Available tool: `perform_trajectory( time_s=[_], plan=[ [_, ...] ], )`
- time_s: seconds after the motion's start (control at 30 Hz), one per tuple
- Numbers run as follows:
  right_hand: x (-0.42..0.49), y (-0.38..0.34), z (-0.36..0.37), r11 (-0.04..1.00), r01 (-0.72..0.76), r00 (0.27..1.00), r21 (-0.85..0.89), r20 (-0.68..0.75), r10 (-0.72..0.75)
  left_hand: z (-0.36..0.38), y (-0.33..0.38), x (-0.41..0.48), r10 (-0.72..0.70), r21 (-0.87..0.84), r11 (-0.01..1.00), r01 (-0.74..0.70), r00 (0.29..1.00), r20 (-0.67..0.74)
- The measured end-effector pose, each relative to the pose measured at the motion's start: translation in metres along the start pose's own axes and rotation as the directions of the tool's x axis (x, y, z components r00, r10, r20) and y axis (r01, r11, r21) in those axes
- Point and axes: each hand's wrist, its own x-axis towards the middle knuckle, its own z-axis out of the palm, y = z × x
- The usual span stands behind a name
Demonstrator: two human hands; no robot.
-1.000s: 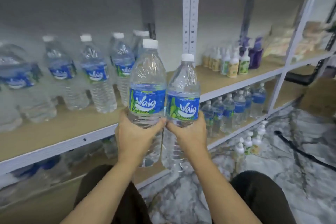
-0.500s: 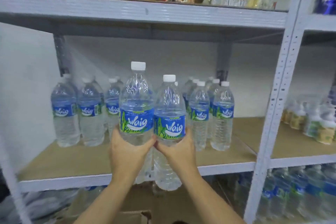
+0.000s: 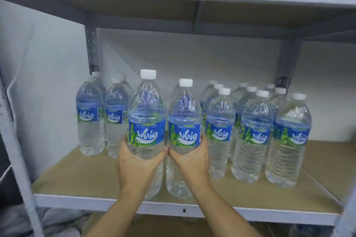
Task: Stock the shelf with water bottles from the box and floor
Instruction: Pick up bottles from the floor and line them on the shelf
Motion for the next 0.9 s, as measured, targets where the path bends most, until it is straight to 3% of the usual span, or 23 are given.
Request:
perform_trajectory(
  time_s=[0.33, 0.53, 0.9],
  plan=[
    [0.044, 0.042, 0.032, 0.995, -0.077, 0.994, -0.061, -0.079, 0.072, 0.001, -0.020, 0.017, 0.002, 0.042, 0.999, 0.000, 0.998, -0.055],
    [0.051, 0.056, 0.048, 0.996, -0.076, 0.996, -0.052, 0.040, 0.079, -0.002, -0.029, 0.026, 0.024, 0.097, 0.995, -0.017, 0.997, -0.068],
    [0.045, 0.059, 0.056, 0.999, -0.052, 0.998, -0.010, -0.042, 0.051, -0.010, -0.042, 0.023, 0.020, 0.090, 0.996, -0.015, 0.998, -0.062]
  ],
)
